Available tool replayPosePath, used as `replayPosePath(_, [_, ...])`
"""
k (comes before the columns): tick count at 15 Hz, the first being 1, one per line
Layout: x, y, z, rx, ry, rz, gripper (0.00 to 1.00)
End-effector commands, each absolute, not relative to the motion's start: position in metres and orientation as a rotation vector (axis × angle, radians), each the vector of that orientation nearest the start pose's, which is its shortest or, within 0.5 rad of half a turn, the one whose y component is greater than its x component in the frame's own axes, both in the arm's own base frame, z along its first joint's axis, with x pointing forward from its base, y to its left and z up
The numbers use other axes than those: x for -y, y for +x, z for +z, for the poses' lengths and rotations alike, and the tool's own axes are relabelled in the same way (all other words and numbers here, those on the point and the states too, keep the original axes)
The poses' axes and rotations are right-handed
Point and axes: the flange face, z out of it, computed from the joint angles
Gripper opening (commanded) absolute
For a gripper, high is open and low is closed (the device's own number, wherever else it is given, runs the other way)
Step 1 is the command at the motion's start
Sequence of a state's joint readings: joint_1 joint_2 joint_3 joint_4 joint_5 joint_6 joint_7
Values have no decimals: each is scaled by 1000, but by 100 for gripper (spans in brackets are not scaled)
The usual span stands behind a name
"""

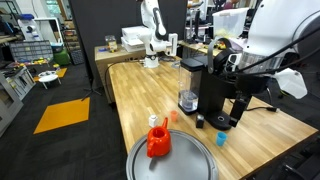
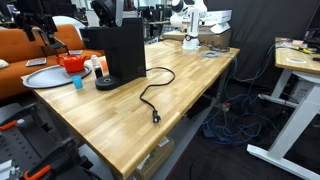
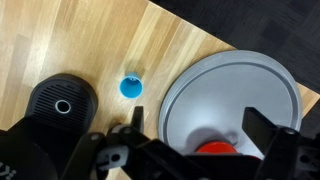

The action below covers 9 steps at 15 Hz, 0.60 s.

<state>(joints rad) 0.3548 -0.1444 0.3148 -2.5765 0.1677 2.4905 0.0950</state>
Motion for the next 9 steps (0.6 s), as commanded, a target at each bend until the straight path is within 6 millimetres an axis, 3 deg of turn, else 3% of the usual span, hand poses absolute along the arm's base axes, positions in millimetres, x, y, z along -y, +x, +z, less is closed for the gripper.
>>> replayPosePath(1, [-272, 349, 316, 672, -2990, -41, 100])
replayPosePath(6, [-272, 355, 321, 642, -2947, -44, 100])
replayPosePath(9, [-260, 361, 319, 630, -2937, -35, 100])
